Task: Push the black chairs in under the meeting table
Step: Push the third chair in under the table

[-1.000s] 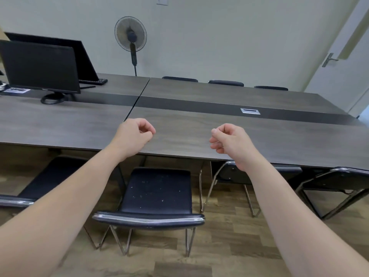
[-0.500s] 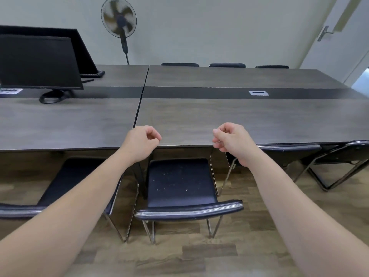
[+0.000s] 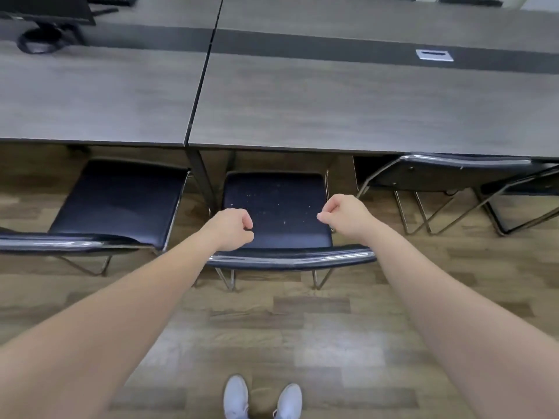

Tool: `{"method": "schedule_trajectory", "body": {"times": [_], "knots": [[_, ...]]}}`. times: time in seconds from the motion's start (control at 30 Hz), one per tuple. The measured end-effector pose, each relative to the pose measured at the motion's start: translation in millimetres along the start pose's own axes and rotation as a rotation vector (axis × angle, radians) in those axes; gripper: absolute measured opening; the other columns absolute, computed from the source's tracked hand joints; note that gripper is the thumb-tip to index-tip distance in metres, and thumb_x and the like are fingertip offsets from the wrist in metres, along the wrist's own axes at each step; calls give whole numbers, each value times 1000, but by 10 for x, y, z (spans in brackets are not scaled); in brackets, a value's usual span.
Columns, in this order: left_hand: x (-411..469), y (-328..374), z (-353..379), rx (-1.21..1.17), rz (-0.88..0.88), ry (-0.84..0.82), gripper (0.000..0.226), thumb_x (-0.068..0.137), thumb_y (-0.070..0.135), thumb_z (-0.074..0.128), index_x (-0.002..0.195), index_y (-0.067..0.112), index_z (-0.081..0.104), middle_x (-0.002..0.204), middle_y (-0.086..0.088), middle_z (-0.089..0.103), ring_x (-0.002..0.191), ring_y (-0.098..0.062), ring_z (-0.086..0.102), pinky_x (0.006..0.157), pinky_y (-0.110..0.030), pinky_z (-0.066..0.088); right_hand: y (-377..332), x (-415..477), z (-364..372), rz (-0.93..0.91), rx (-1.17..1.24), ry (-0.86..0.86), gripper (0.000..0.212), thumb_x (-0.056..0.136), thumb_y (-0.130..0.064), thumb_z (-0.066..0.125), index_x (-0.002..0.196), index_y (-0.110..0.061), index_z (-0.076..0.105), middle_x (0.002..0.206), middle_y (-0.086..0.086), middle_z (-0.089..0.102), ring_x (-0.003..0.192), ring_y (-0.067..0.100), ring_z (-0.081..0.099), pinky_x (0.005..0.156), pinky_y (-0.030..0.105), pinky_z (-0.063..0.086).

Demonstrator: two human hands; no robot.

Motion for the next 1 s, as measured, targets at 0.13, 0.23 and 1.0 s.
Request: {"method": "schedule_trajectory", "body": {"times": [0.13,0.23,1.0], "knots": [[77,-321,526,263,-96,-143,62,76,33,66,134,24,45,133,-8,50,119,-31,51,100,-42,43,469,75,461,35,-274,-185,67,69,-28,79,128,-17,50,123,6,57,113,26,56,98,38,45],[158,-481,826,484,-87,-173,83,67,35,71,141,28,34,133,-7,47,123,-32,46,104,-48,35,763,149,673,24,-593,-214,89,64,-35,80,141,-24,35,133,5,50,122,30,49,100,42,40],[845,-571,686,591,117,76,51,78,12,53,126,29,49,121,5,64,112,-22,58,90,-39,45,902,765,790,-181,-839,45,38,73,-8,53,108,-22,50,101,3,55,96,28,51,83,39,36]]}}
Point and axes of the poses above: each hand's wrist, its own x-axis towards the middle knuckle, its own z-axis out of the palm, y = z × x, the point moved 8 cm from there along x, towards the middle knuckle
